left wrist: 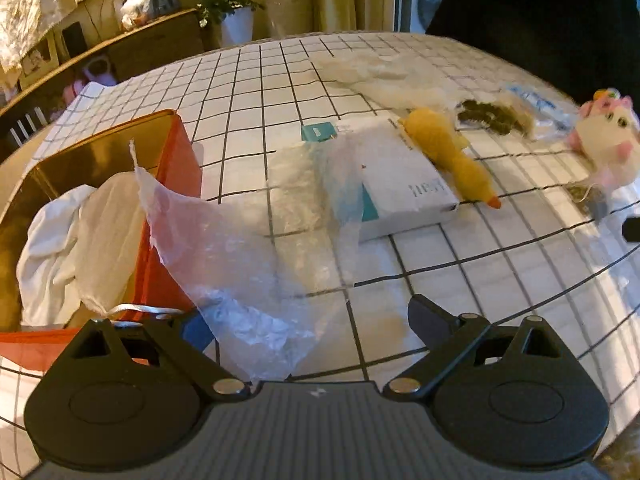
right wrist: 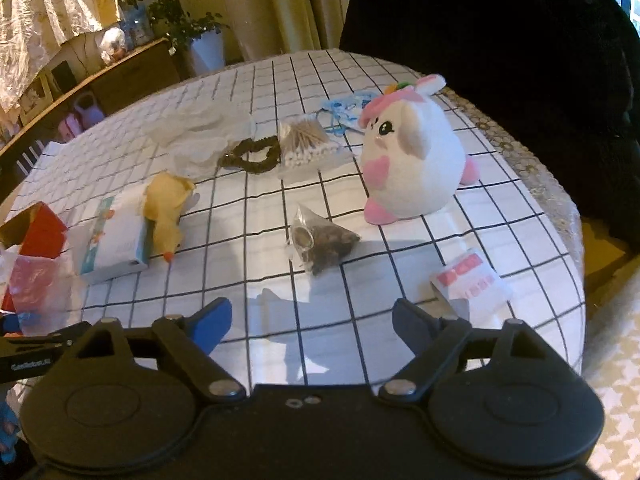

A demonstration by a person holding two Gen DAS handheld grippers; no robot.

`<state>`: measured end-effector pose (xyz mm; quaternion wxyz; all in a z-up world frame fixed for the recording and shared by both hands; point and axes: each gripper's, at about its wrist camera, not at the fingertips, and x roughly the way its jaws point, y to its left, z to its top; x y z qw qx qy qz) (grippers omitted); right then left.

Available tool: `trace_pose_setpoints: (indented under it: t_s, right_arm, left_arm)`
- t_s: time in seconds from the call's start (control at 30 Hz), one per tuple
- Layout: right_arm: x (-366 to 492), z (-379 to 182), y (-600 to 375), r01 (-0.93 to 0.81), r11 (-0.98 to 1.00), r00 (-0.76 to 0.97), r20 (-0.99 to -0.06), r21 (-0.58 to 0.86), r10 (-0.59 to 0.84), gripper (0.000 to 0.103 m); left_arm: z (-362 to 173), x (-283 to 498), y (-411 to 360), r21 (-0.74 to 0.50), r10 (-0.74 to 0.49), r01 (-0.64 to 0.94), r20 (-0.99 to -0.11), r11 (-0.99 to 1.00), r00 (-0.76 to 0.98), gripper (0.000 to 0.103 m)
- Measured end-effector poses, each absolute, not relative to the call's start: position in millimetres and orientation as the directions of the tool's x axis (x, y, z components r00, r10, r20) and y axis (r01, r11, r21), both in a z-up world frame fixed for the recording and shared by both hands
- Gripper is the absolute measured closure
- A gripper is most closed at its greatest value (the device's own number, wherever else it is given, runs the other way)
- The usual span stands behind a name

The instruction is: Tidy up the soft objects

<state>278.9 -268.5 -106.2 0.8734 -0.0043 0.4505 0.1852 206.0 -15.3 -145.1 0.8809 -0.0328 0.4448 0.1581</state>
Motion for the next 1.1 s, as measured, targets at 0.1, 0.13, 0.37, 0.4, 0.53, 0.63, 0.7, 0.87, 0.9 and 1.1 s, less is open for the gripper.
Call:
trace_pose_setpoints:
  t_s: [0.1, 0.13, 0.37, 0.4, 0.53, 0.63, 0.7, 0.87, 0.9, 1.1]
  right_arm:
    - [288, -111, -261, -0.337, 0.929, 0.523, -0.789, 0.154, 0.321, 0.023]
    - [291, -113, -259, -0.336, 0.93, 0.525, -0.79, 0.151, 0.318, 0.024]
    - [313, -126, -249, -0.294, 0.944, 0.537, -0.791, 0.149, 0.292, 0.033]
    - [316, -128, -248, -0.283, 0.948, 0.546, -0.787, 0.148, 0.286, 0.034]
    - [324, -133, -244, -0.253, 0.957, 0.559, -0.786, 0.142, 0.264, 0.046]
    - [325, -133, -240, -0.243, 0.962, 0.575, -0.78, 0.125, 0.247, 0.058]
    - [324, -133, -238, -0.244, 0.963, 0.585, -0.776, 0.111, 0.237, 0.067]
    - [323, -132, -235, -0.247, 0.966, 0.606, -0.766, 0.075, 0.214, 0.087]
    - [322, -131, -236, -0.247, 0.966, 0.611, -0.762, 0.075, 0.215, 0.09]
    - [306, -118, -236, -0.275, 0.957, 0.62, -0.744, 0.091, 0.249, 0.092]
  left_arm:
    - [-146, 208, -19, 0.068, 0.241, -0.315, -0.8, 0.947, 0.55, 0.01]
    - [-147, 208, -20, 0.056, 0.229, -0.31, -0.8, 0.949, 0.555, 0.015]
    - [-143, 213, -25, 0.092, 0.25, -0.286, -0.77, 0.954, 0.587, 0.042]
    - [-143, 215, -23, 0.089, 0.251, -0.291, -0.769, 0.953, 0.587, 0.045]
    - [-142, 222, -15, 0.078, 0.246, -0.297, -0.77, 0.952, 0.588, 0.071]
    - [-141, 224, -6, 0.049, 0.227, -0.305, -0.78, 0.951, 0.583, 0.087]
    - [-141, 222, 0, 0.033, 0.215, -0.307, -0.786, 0.951, 0.58, 0.091]
    - [-139, 219, 11, 0.004, 0.193, -0.314, -0.795, 0.949, 0.575, 0.098]
    - [-137, 218, 14, -0.011, 0.184, -0.317, -0.795, 0.948, 0.579, 0.098]
    - [-117, 206, 23, -0.041, 0.168, -0.31, -0.767, 0.95, 0.619, 0.098]
